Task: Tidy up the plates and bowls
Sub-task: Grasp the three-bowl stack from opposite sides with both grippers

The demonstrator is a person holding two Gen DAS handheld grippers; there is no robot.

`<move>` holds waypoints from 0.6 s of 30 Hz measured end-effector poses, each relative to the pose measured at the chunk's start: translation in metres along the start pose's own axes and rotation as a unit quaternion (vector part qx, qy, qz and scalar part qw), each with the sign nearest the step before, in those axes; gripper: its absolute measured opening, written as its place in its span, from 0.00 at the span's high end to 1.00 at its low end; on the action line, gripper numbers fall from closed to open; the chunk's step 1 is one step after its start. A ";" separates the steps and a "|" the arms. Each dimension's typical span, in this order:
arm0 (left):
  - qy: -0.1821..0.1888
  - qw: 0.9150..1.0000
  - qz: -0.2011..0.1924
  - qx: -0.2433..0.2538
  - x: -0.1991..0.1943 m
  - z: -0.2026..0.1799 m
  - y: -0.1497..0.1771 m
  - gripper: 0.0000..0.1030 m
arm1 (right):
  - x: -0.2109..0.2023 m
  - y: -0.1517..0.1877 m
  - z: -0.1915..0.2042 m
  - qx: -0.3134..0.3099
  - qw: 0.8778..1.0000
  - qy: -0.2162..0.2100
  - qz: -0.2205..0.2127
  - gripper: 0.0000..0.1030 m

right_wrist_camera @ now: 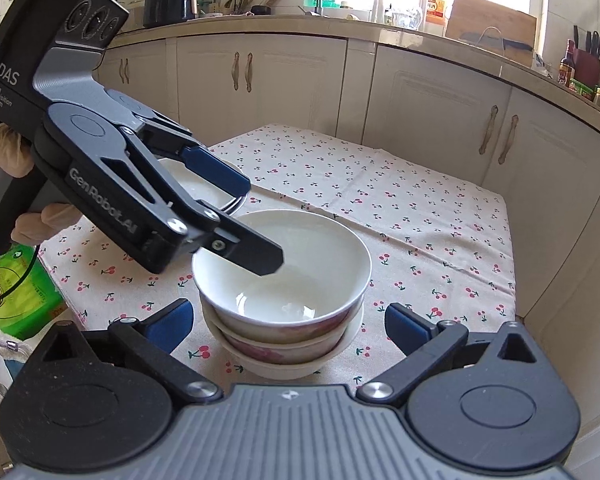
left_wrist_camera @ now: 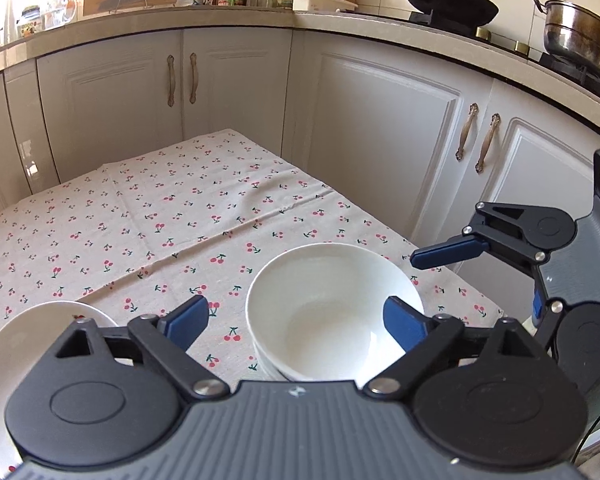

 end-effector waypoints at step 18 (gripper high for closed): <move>0.031 0.995 0.063 0.073 -0.001 -0.009 0.069 0.06 | 0.002 0.041 -0.006 0.014 0.999 0.008 0.038 0.00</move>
Point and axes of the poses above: each gripper's, at about its wrist camera, not at the fingertips, and x roughly the way its jaws point, z to its left, y to its underside, the point moved 10 cm from there along x, roughly the way its jaws point, and after that the axes turned 10 degrees about -z, right-handed, at the moved point
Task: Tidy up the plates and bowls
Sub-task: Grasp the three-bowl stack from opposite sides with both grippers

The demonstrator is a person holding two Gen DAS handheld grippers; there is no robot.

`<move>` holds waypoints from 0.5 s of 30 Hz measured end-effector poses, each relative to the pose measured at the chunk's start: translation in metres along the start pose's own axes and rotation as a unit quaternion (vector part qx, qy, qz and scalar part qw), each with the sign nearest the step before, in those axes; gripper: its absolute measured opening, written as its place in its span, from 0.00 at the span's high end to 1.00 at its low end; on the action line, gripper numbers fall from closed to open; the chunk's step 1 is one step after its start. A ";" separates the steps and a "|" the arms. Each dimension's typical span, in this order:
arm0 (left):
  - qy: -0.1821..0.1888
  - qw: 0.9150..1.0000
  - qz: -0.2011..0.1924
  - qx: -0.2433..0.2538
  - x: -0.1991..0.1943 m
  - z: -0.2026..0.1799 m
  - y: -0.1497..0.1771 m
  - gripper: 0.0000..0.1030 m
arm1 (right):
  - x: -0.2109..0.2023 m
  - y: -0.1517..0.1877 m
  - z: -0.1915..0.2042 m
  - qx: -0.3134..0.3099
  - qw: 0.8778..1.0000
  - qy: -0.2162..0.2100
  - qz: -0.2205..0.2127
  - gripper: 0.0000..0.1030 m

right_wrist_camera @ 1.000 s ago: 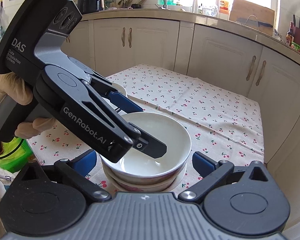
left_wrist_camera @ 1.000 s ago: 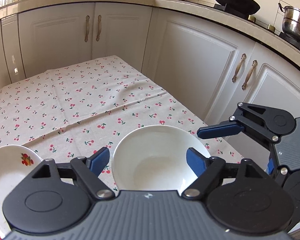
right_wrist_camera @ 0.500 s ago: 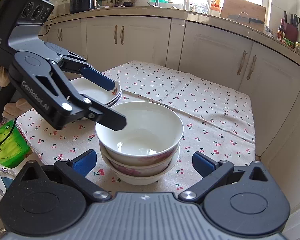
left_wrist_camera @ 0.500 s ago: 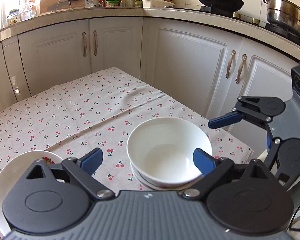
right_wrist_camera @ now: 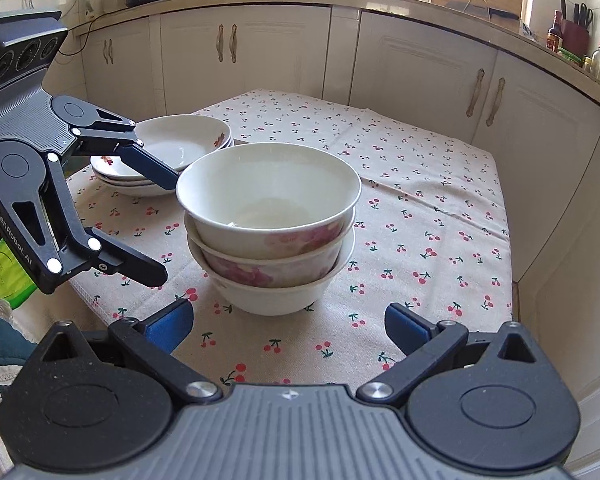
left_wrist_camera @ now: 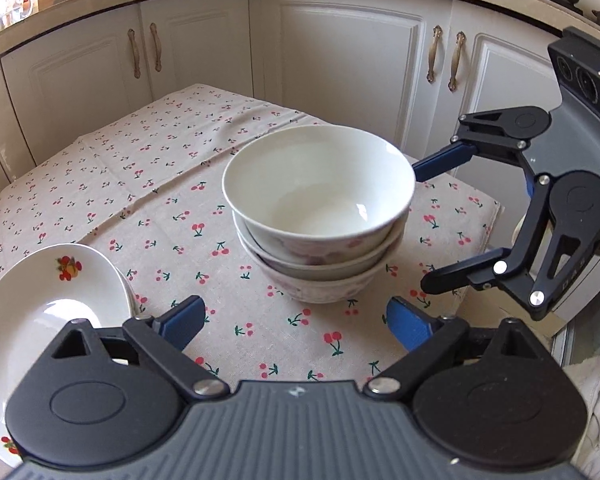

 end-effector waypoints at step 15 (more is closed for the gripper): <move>0.039 0.998 0.048 0.027 0.038 -0.001 0.006 0.16 | 0.033 0.005 -0.009 -0.038 0.998 -0.046 0.035 0.00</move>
Point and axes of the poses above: each gripper's, at about its wrist camera, not at the fingertips, and x roughly the way its jaws point, z to its left, y to its underside, the point moved 10 cm from there along x, roughly the way its jaws point, and after that the axes turned 10 degrees about -z, right-handed, at the moved point
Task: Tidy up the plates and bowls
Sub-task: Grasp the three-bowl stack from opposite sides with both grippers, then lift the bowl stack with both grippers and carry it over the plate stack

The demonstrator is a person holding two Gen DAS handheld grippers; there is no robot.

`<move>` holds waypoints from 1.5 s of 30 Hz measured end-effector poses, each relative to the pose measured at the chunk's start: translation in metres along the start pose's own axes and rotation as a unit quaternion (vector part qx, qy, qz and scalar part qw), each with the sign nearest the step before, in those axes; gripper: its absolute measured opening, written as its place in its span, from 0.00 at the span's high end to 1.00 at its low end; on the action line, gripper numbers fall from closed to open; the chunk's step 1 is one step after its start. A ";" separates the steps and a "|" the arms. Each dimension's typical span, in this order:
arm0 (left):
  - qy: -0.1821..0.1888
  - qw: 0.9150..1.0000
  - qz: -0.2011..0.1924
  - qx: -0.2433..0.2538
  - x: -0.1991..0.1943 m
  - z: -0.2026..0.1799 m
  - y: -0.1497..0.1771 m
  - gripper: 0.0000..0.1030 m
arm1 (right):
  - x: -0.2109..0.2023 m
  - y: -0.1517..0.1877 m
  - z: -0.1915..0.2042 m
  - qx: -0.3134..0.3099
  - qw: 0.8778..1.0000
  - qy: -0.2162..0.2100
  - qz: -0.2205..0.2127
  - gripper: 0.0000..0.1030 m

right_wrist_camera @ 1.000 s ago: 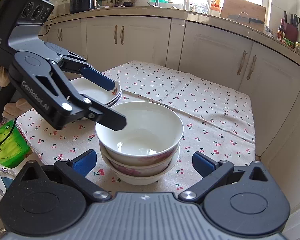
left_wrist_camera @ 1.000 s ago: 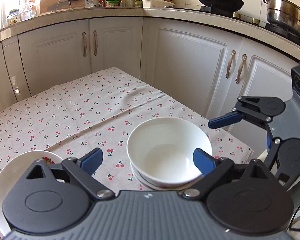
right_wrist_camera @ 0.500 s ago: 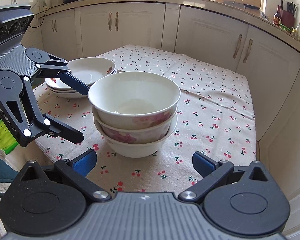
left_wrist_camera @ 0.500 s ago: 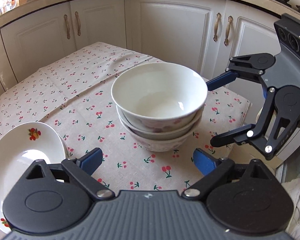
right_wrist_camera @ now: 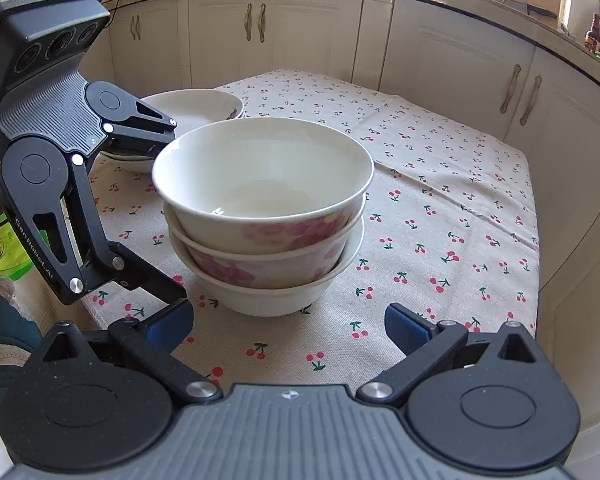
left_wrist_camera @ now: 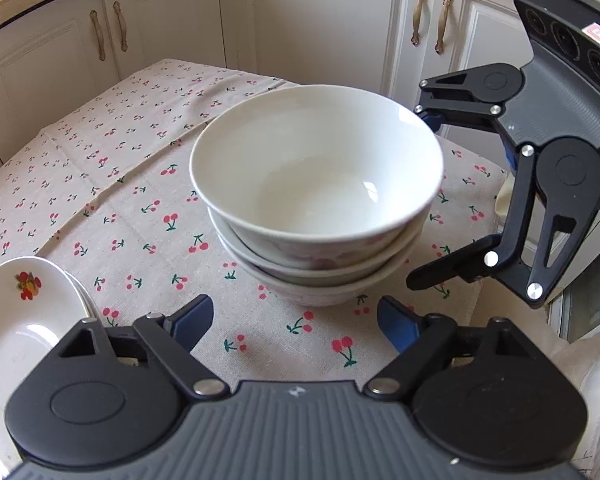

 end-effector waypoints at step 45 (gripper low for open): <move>0.117 0.987 0.033 0.103 0.010 -0.002 -0.017 0.27 | 0.021 -0.022 0.009 -0.121 0.983 -0.117 0.069 0.11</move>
Point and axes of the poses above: each gripper's, at about its wrist camera, not at the fingertips, and x roughly the way its jaws point, z to its left, y to its underside, the point moved 10 cm from there along x, roughly the way its jaws point, and after that the axes turned 10 degrees about -z, right-handed, at the moved point
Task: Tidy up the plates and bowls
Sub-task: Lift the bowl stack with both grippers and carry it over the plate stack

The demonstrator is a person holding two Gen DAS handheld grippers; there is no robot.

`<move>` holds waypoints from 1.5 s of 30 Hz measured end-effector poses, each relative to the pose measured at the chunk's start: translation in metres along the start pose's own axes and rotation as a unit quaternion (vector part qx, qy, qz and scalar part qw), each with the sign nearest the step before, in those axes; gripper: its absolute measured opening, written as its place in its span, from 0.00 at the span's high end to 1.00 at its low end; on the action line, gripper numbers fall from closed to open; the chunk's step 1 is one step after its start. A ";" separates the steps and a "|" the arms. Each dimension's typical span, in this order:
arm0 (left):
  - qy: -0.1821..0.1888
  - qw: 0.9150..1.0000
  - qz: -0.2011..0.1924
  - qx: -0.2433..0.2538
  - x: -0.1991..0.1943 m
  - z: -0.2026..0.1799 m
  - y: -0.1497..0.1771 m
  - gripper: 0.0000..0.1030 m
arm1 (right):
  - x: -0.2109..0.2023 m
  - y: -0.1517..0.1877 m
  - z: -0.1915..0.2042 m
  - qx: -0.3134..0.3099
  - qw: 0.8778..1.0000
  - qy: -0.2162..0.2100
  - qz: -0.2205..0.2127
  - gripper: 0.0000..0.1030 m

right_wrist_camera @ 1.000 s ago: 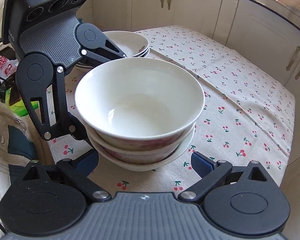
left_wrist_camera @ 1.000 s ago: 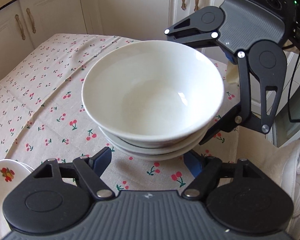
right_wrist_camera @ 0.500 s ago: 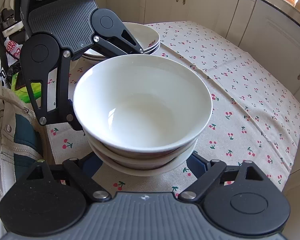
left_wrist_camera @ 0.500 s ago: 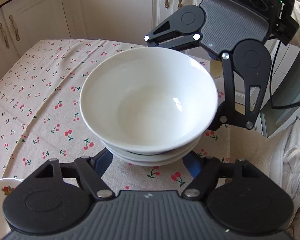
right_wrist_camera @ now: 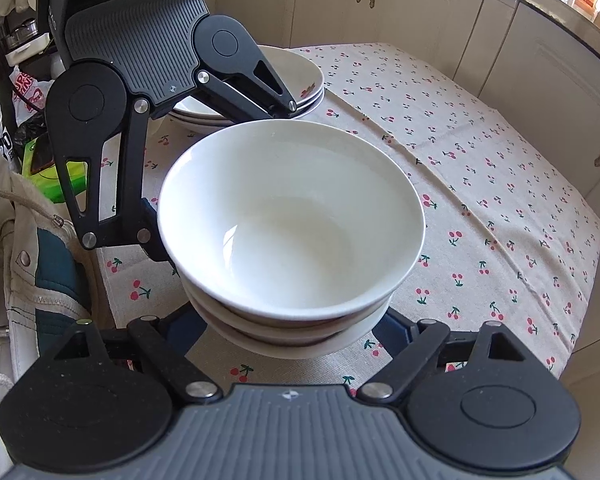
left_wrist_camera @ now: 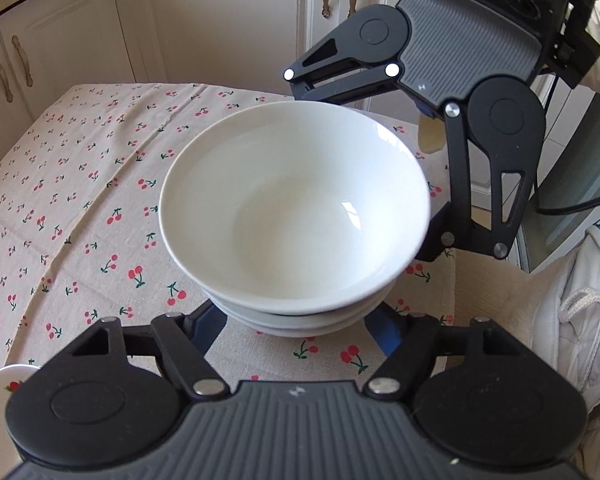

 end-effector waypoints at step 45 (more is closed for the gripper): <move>-0.122 0.991 -0.033 -0.050 -0.125 0.048 0.039 0.28 | 0.035 -0.131 0.045 -0.124 0.991 -0.019 -0.045 0.12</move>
Point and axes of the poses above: each gripper's, at about its wrist camera, not at the fingertips, and x roughly the way its jaws point, z to its left, y to its underside, the point moved 10 cm from there along x, roughly the way its jaws point, and after that the axes turned 10 degrees about -z, right-handed, at the moved point
